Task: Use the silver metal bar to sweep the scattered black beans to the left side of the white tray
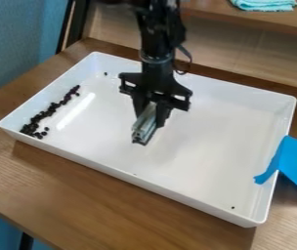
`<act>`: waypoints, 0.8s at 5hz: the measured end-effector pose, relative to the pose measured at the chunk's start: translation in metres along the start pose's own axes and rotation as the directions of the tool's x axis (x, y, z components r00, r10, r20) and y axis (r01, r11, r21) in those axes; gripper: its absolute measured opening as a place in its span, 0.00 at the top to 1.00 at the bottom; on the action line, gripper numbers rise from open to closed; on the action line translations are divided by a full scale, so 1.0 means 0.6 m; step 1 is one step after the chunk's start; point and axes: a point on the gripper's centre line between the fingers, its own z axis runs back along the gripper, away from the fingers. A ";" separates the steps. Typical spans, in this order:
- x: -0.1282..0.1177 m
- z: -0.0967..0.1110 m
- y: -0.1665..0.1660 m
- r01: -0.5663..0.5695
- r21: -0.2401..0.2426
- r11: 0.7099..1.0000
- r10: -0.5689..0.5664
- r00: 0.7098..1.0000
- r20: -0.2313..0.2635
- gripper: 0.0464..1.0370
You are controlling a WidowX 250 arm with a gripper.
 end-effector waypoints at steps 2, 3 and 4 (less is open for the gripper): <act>-0.019 -0.017 -0.017 0.031 0.009 0.999 -0.031 1.000 0.001 0.65; -0.026 -0.023 -0.020 0.037 0.017 0.999 -0.037 0.999 0.004 0.65; -0.036 -0.034 -0.024 0.053 0.036 0.998 -0.054 0.998 0.017 0.65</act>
